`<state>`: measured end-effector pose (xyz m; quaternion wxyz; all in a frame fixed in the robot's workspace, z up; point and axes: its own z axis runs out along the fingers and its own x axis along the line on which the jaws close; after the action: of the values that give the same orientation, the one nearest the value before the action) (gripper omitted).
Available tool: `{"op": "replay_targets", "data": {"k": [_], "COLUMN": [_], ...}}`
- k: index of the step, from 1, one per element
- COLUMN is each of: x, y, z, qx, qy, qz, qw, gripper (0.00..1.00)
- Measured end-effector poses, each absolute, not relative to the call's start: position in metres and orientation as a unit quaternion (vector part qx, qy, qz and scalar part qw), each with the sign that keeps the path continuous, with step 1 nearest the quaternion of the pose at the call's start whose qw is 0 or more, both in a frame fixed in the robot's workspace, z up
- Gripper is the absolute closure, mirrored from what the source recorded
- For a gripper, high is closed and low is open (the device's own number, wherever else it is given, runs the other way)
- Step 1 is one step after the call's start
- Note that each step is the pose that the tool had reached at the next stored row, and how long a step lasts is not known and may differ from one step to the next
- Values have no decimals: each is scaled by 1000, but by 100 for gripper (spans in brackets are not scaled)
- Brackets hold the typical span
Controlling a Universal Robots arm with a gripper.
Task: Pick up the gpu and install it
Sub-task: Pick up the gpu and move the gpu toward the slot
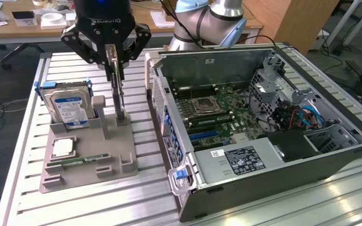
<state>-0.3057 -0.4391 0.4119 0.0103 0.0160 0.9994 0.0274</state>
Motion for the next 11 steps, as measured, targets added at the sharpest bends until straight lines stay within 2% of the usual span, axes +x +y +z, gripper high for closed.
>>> {"op": "replay_targets", "data": {"k": [11], "x": [-306], "y": [-439], "z": [416], "qx": [16], "qy": [999], "qz": [27], "qw": [10], "gripper": [73]}}
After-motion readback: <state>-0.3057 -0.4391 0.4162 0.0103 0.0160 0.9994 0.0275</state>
